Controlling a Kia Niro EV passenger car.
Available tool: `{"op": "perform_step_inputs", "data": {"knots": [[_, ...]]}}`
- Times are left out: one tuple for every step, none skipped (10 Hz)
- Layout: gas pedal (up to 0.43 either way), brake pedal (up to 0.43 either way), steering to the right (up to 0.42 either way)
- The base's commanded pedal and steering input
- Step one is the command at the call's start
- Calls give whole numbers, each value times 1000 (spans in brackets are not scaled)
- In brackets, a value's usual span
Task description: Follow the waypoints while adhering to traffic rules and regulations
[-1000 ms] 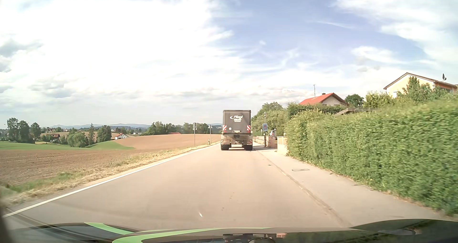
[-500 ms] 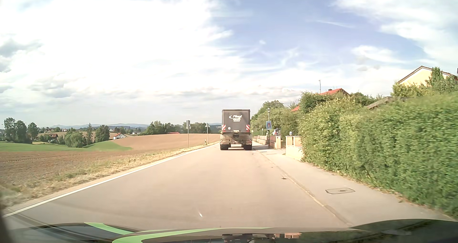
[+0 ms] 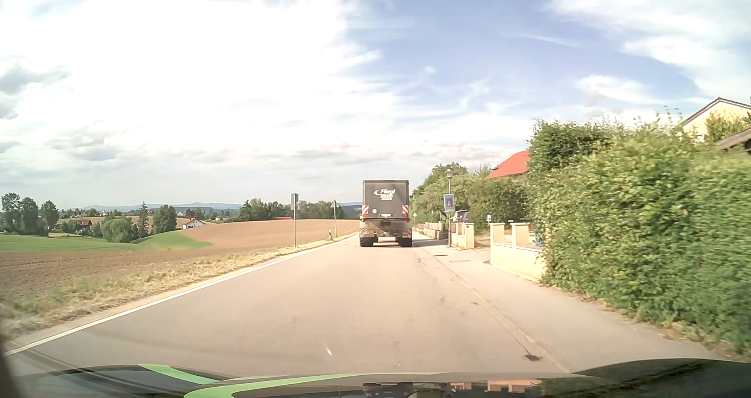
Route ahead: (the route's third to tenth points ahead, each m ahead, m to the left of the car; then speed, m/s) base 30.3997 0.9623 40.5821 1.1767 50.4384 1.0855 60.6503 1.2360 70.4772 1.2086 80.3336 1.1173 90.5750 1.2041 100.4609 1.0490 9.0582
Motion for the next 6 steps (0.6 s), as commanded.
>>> {"op": "perform_step_inputs", "data": {"knots": [[20, 0, 0], [20, 0, 0], [20, 0, 0], [39, 0, 0], [39, 0, 0], [59, 0, 0]]}}
